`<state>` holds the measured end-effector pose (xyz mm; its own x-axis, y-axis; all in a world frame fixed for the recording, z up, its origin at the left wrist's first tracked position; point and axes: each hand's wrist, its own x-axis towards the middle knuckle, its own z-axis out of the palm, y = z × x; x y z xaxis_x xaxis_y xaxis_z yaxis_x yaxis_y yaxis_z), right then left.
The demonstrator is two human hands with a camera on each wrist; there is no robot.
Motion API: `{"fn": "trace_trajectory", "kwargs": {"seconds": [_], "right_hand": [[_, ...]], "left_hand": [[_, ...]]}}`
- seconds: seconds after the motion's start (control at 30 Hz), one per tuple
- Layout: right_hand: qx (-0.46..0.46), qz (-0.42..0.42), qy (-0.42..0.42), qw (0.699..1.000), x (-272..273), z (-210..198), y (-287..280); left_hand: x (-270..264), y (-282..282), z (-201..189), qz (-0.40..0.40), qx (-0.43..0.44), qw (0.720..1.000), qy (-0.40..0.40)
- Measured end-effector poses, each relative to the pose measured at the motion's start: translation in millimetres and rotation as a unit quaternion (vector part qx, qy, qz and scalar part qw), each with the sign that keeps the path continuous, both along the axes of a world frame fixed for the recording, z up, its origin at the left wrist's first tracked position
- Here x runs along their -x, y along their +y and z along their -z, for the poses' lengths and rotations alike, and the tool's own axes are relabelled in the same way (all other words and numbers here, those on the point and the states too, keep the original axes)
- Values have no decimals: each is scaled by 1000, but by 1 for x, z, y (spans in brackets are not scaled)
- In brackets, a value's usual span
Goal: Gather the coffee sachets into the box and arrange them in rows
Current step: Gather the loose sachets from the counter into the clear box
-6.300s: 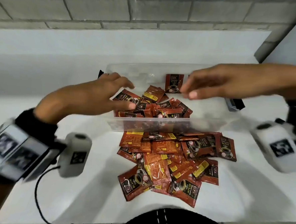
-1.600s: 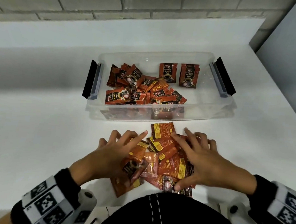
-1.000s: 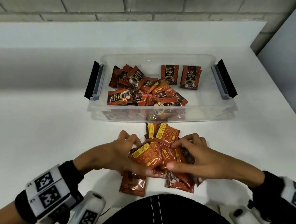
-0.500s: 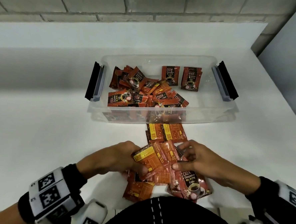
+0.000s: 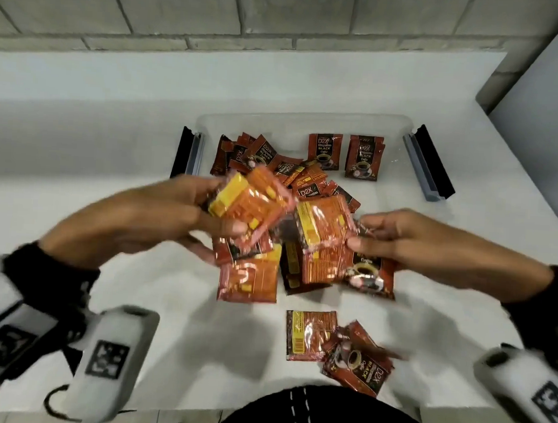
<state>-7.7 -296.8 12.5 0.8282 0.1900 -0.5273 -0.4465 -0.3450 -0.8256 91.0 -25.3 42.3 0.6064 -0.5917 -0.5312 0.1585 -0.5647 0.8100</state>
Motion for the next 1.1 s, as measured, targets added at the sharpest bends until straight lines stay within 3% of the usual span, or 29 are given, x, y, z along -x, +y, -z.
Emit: {"fn": "trace_trajectory", "kwargs": {"seconds": [0.1, 0.23, 0.4, 0.5, 0.67, 0.93, 1.1], "right_hand": [[13, 6, -4, 1000, -30, -26, 0], [36, 48, -28, 998, -85, -38, 8], [101, -1, -7, 995, -140, -20, 34], [119, -11, 13, 993, -158, -3, 45], [184, -69, 9, 980, -163, 8, 54], [347, -171, -51, 921, -155, -6, 51], [276, -166, -122, 939, -130, -30, 27]], "left_hand": [[-22, -4, -25, -41, 28, 998, -40], [-58, -17, -35, -51, -7, 997, -54], [-91, -38, -18, -82, -64, 992, -75], [-97, -46, -7, -52, -128, 987, -81], [-103, -45, 0, -16, -190, 971, -146], [-99, -35, -11, -34, -242, 944, -220], [-58, -38, -31, 5, -244, 925, -293]]}}
